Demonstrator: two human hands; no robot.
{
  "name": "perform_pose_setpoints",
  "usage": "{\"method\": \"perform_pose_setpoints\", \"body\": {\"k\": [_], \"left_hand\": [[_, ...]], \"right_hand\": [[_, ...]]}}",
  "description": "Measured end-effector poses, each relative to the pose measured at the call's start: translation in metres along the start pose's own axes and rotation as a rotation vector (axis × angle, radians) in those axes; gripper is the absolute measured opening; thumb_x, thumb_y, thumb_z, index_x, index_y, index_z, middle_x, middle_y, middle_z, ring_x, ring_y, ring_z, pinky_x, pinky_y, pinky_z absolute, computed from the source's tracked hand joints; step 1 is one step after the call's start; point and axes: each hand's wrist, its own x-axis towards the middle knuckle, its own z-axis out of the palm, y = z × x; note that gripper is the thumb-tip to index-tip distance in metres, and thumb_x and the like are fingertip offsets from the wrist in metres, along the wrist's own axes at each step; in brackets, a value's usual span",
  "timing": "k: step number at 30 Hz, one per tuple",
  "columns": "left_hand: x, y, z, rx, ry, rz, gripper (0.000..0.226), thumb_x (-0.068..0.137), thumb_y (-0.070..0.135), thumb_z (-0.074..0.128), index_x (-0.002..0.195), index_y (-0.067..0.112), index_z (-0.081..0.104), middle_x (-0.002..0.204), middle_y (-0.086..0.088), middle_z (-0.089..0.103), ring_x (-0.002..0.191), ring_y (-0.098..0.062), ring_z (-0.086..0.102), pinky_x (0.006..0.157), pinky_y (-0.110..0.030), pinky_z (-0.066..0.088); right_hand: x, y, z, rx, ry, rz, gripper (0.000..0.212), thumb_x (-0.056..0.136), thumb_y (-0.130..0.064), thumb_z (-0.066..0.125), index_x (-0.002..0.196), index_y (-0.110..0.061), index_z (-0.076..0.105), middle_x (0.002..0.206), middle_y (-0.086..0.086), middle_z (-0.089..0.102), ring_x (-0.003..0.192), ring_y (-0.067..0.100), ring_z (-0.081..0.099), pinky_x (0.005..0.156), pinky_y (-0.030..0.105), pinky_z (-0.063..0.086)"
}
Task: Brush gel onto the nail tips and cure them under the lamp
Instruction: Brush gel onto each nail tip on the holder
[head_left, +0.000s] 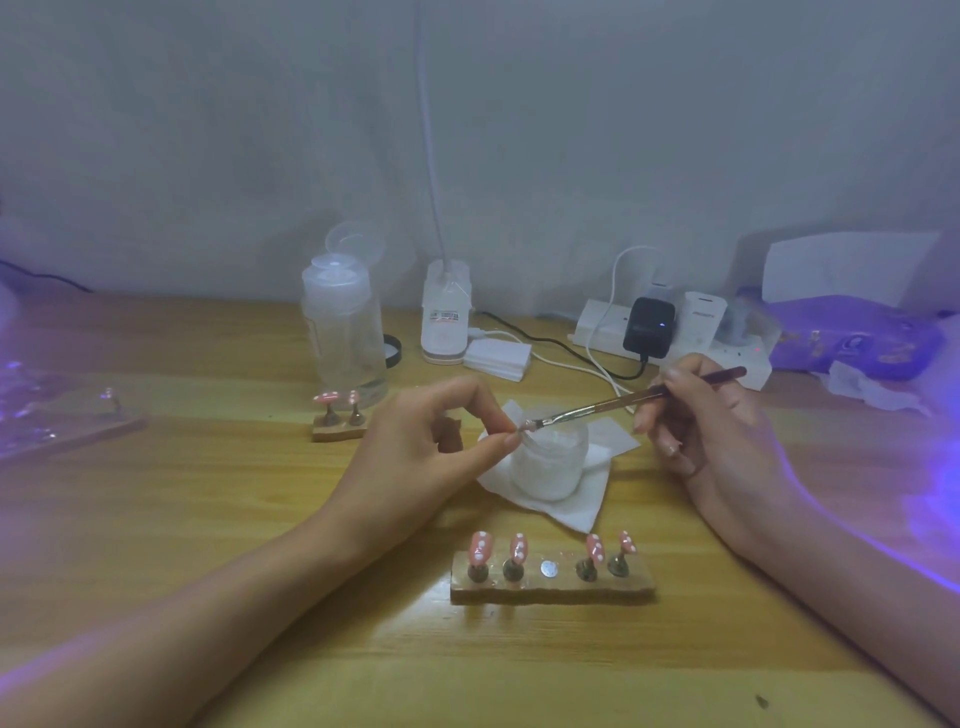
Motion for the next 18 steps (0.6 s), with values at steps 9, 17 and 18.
{"method": "perform_pose_setpoints", "body": {"k": [9,17,18], "left_hand": [[-0.0006,-0.0002,0.0000,-0.002,0.000,0.006,0.012,0.086,0.018,0.077,0.078,0.021,0.068,0.081,0.013,0.067,0.046,-0.004,0.040,0.051,-0.012,0.034],[-0.0003,0.0000,0.0002,0.015,0.002,0.018,0.011,0.086,0.017,0.077,0.079,0.020,0.068,0.083,0.013,0.068,0.046,-0.004,0.040,0.051,-0.012,0.034],[-0.0004,0.0002,0.0000,0.019,0.001,0.021,0.011,0.086,0.017,0.077,0.079,0.020,0.068,0.083,0.013,0.068,0.046,-0.004,0.040,0.051,-0.012,0.034]], "right_hand": [[-0.0013,-0.0014,0.0004,0.003,0.031,0.005,0.026,0.099,-0.021,0.049,0.073,-0.023,0.051,0.059,0.006,0.063,0.040,0.009,0.038,0.046,0.028,0.016],[-0.0004,-0.0008,-0.0002,0.018,0.022,-0.006,0.022,0.096,-0.025,0.053,0.073,-0.023,0.052,0.059,0.005,0.064,0.041,0.009,0.038,0.045,0.026,0.019],[-0.0010,-0.0011,0.0002,0.015,0.002,-0.004,0.020,0.092,-0.030,0.055,0.073,-0.024,0.053,0.060,0.005,0.065,0.041,0.009,0.039,0.043,0.022,0.022]]}}
